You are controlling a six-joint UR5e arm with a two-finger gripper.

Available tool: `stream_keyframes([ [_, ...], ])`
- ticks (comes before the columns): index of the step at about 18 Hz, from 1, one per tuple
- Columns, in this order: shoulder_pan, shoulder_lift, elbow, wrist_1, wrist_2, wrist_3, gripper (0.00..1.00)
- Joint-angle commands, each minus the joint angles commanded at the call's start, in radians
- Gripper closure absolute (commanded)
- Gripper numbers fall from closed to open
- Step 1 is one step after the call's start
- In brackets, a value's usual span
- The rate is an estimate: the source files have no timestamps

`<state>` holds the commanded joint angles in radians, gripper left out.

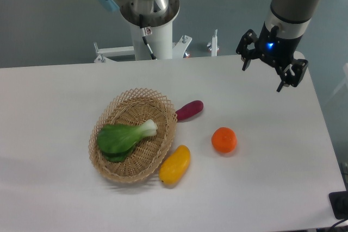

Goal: Pick up the orange from the table

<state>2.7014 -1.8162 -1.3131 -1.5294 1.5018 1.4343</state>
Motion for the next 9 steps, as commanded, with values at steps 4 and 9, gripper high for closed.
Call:
stream_keyframes([
  [4,0.008,0.006,-0.017,0.020,-0.003,0.000,0.00],
  [9,0.008,0.006,-0.012,0.021,-0.008,-0.018,0.00],
])
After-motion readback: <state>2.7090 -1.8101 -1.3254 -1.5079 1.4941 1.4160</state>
